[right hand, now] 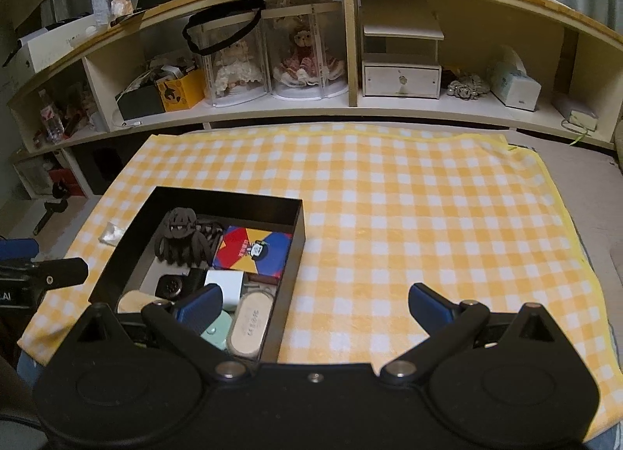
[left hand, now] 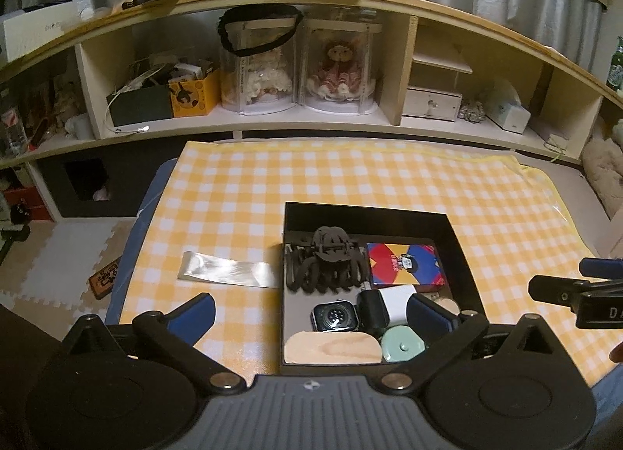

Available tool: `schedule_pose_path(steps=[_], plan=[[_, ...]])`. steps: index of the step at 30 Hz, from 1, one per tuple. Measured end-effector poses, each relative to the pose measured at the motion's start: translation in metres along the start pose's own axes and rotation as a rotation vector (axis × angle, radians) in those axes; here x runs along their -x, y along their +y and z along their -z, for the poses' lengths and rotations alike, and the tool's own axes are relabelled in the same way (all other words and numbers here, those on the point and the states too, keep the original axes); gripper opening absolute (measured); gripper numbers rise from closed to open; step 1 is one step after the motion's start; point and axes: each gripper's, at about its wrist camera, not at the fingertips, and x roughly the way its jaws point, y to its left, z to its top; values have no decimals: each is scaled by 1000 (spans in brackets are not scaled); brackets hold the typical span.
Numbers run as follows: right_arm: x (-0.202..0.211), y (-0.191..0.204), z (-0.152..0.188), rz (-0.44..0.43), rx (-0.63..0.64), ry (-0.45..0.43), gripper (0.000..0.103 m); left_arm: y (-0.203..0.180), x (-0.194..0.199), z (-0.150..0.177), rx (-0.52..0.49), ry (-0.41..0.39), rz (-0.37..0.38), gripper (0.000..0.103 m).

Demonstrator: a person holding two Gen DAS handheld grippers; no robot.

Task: Organize rigid objects

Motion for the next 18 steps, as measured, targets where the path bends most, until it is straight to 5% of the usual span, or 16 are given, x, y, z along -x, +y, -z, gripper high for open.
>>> schedule_pose_path(steps=[18], plan=[[-5, -1, 8, 13, 11, 54, 103, -18, -5, 11, -72, 45, -38, 103]])
